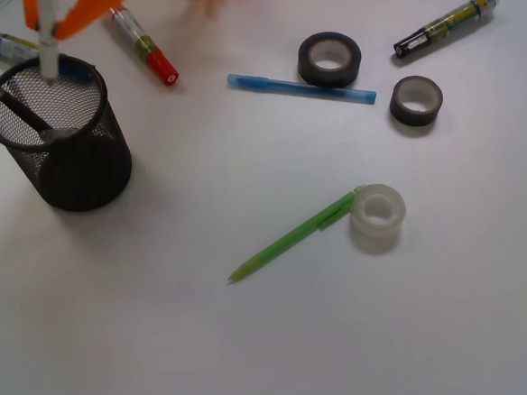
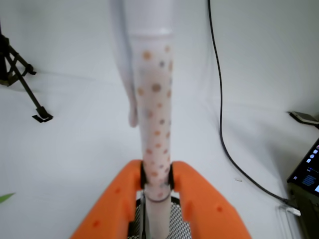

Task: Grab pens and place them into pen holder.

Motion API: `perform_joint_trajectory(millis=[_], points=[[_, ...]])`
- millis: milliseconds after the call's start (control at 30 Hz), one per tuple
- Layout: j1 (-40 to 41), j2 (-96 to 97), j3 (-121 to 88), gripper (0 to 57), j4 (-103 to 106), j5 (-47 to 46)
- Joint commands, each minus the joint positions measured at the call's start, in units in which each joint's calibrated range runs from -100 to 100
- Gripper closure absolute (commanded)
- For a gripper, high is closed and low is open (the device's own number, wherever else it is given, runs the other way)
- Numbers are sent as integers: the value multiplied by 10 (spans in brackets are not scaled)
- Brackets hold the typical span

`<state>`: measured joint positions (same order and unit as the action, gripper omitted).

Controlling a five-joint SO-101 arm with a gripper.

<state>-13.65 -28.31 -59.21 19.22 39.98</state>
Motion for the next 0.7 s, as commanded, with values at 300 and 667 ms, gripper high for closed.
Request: perform_joint_trajectory(millis=[300, 667], points=[[-10, -21, -104, 406, 148, 20], [61, -84, 100, 391, -304, -137]])
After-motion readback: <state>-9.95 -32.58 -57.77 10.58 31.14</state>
